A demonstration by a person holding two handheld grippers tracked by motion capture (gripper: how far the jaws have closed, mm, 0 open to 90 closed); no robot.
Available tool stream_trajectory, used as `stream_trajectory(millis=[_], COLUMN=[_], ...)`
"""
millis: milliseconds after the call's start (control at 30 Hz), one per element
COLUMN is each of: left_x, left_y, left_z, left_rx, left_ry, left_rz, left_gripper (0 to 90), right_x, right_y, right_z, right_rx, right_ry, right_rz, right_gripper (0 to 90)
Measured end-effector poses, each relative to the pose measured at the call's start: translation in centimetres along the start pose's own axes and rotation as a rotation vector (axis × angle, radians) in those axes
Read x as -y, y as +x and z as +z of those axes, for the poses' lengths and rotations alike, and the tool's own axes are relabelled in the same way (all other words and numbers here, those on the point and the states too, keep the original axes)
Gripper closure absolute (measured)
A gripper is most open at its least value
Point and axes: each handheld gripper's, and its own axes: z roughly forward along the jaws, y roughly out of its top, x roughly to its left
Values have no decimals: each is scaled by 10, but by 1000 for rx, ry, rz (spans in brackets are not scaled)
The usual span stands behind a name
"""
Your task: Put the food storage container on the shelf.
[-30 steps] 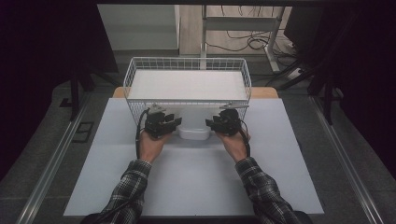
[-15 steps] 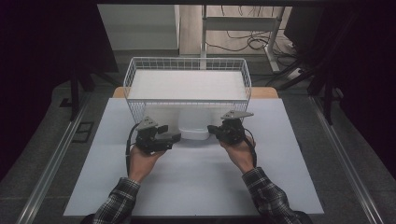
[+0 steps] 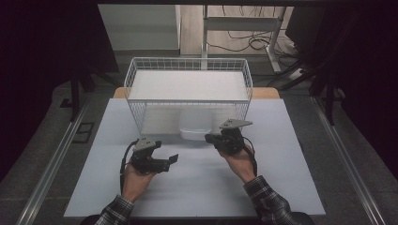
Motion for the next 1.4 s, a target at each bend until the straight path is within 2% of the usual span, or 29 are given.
stream_trajectory(millis=[67,100,233,400,600,800,1067,1400], left_x=[6,6,23,35,40,43,44,45], left_y=[-3,-3,-11,-18,-16,-12,-10,-9], left_z=[-2,-2,-6,-12,-21,-28,-27,-25], left_rx=[-22,-22,-35,-66,-91,-113,-146,-142], left_ry=[3,3,10,19,6,-11,14,8], left_rz=[6,6,27,82,74,68,71,67], left_gripper=[45,38,26,17,13,11,12,12], right_x=[2,2,6,9,8,4,-7,-17], right_y=[1,1,6,9,10,3,-3,-12], right_z=[1,1,5,14,29,46,62,72], right_rx=[-3,-3,-17,-20,-12,0,19,47], right_ry=[7,7,28,54,80,89,85,103], right_rz=[-10,-10,-39,-58,-83,-64,-88,-96], right_gripper=[852,852,858,870,885,888,889,889])
